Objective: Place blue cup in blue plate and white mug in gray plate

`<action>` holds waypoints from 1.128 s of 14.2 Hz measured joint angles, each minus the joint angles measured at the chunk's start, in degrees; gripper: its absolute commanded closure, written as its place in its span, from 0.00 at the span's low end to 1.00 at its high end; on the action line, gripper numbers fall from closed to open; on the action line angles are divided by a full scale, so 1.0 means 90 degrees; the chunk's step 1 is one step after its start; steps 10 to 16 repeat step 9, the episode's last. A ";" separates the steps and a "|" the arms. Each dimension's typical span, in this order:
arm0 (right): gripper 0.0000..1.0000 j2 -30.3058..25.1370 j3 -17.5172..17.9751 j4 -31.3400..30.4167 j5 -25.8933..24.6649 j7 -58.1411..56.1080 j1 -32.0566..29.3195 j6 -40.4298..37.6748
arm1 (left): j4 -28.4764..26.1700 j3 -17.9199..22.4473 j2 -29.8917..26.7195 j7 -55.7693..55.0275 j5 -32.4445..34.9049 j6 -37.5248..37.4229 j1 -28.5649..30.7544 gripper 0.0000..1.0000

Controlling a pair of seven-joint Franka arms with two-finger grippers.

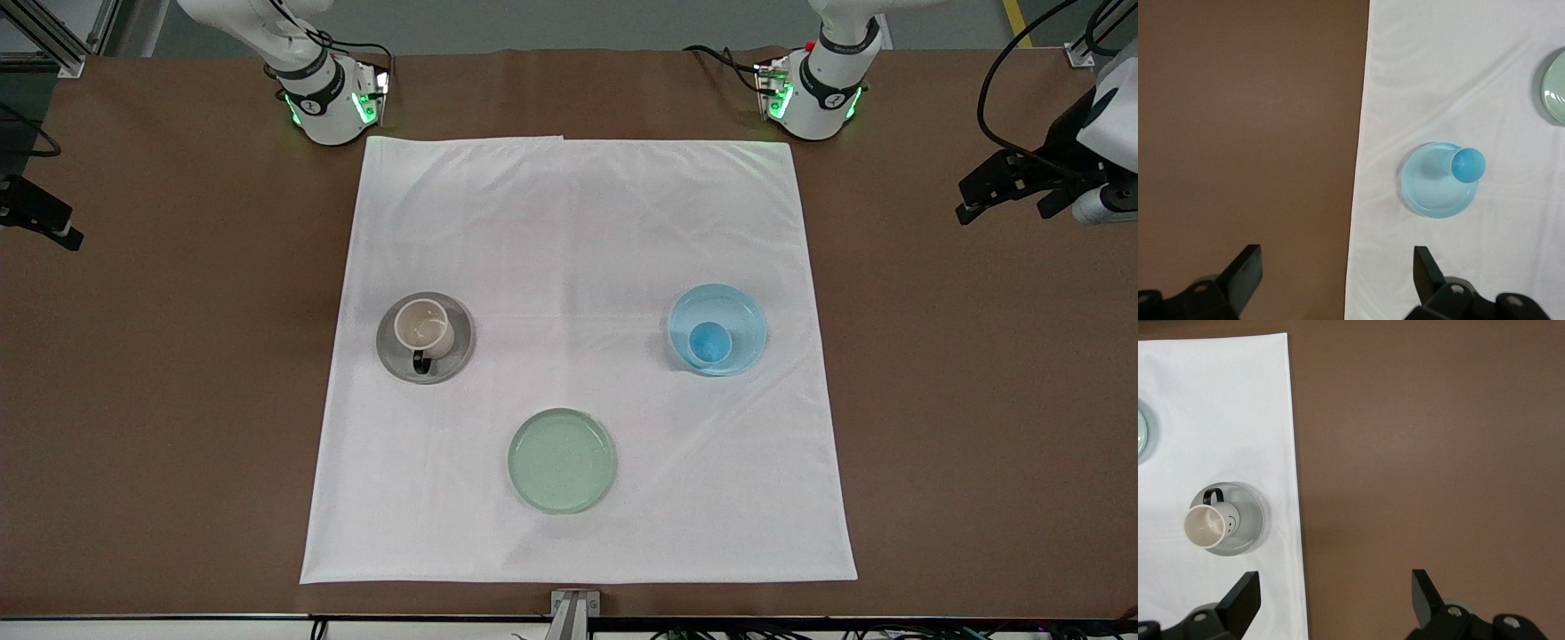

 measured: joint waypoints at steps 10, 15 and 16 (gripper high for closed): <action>0.00 0.0000 -0.0004 0.0000 0.0000 0.0000 0.0000 0.0002 | 0.0036 -0.0131 0.0063 0.0022 0.0130 -0.0153 -0.0005 0.00; 0.00 0.0000 -0.0004 0.0000 0.0000 0.0000 0.0000 0.0002 | 0.0036 -0.0131 0.0063 0.0022 0.0130 -0.0153 -0.0005 0.00; 0.00 0.0000 -0.0004 0.0000 0.0000 0.0000 0.0000 0.0002 | 0.0036 -0.0131 0.0063 0.0022 0.0130 -0.0153 -0.0005 0.00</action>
